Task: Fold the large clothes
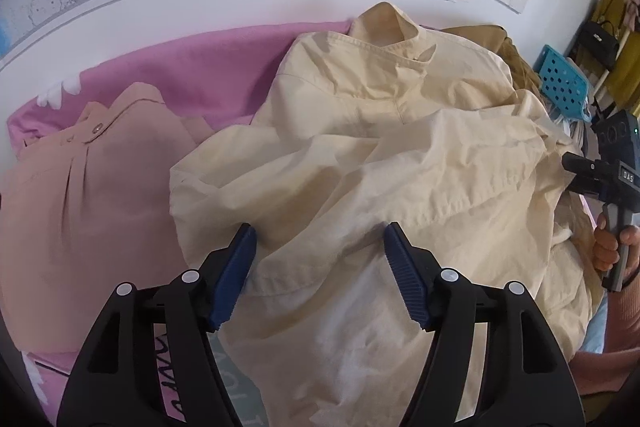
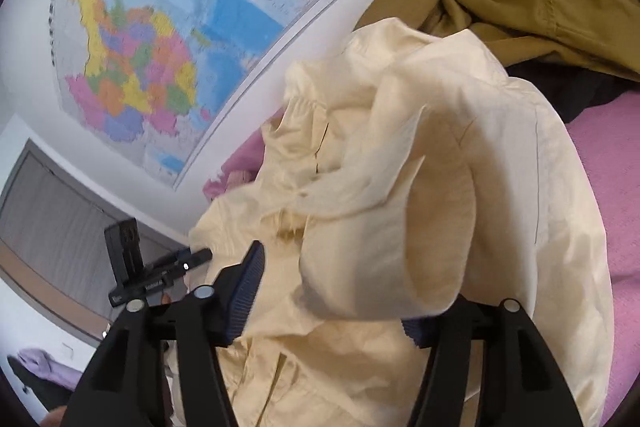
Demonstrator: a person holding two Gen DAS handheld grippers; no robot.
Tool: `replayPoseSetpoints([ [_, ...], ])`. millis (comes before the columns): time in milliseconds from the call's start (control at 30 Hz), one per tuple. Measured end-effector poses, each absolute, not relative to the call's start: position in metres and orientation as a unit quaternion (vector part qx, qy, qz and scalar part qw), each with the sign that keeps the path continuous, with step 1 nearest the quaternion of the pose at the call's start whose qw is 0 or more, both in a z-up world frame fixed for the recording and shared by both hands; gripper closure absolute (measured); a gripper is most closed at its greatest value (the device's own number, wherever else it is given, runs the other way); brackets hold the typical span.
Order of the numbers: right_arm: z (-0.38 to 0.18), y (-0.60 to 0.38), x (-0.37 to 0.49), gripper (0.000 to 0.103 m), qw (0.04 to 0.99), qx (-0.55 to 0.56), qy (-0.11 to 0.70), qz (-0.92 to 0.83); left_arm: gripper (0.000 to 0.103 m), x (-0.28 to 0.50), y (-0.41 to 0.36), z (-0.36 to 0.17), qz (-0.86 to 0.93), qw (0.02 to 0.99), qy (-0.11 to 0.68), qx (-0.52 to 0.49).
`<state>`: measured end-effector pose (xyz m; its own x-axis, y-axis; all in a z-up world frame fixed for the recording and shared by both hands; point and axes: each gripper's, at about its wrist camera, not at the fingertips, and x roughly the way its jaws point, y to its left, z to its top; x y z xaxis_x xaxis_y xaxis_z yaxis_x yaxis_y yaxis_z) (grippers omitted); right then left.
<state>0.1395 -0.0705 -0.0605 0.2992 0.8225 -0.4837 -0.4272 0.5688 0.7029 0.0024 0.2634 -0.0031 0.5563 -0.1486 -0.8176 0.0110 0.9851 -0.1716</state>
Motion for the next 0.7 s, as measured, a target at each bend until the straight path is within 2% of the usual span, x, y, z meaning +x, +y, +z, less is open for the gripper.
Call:
replayPoseSetpoints([
  [33, -0.063, -0.077, 0.142, 0.070, 0.778, 0.227, 0.431, 0.397, 0.037, 0.004, 0.263, -0.004, -0.043, 0.879, 0.470, -0.076],
  [67, -0.062, -0.078, 0.143, 0.087, 0.783, 0.223, 0.428, 0.392, 0.037, 0.006, 0.263, -0.005, -0.043, 0.878, 0.470, -0.079],
  [167, -0.050, -0.093, 0.137, 0.094, 0.804, 0.220, 0.393, 0.388, 0.037, 0.009, 0.259, -0.003, -0.045, 0.882, 0.461, -0.086],
  [267, -0.046, -0.109, 0.138, 0.095, 0.812, 0.217, 0.389, 0.377, 0.037, 0.013, 0.252, -0.003, -0.055, 0.883, 0.458, -0.084],
  [433, -0.064, -0.115, 0.148, 0.077, 0.799, 0.197, 0.448, 0.350, 0.034, 0.019, 0.242, -0.013, -0.046, 0.883, 0.464, -0.061],
  [500, -0.059, -0.120, 0.144, 0.061, 0.807, 0.190, 0.440, 0.344, 0.033, 0.020, 0.240, -0.018, -0.042, 0.881, 0.469, -0.053],
  [600, -0.040, -0.137, 0.135, 0.053, 0.835, 0.179, 0.408, 0.324, 0.033, 0.017, 0.242, -0.017, -0.041, 0.882, 0.467, -0.051],
  [700, -0.017, -0.147, 0.123, 0.053, 0.867, 0.158, 0.365, 0.299, 0.033, 0.012, 0.247, -0.007, -0.042, 0.886, 0.459, -0.057],
])
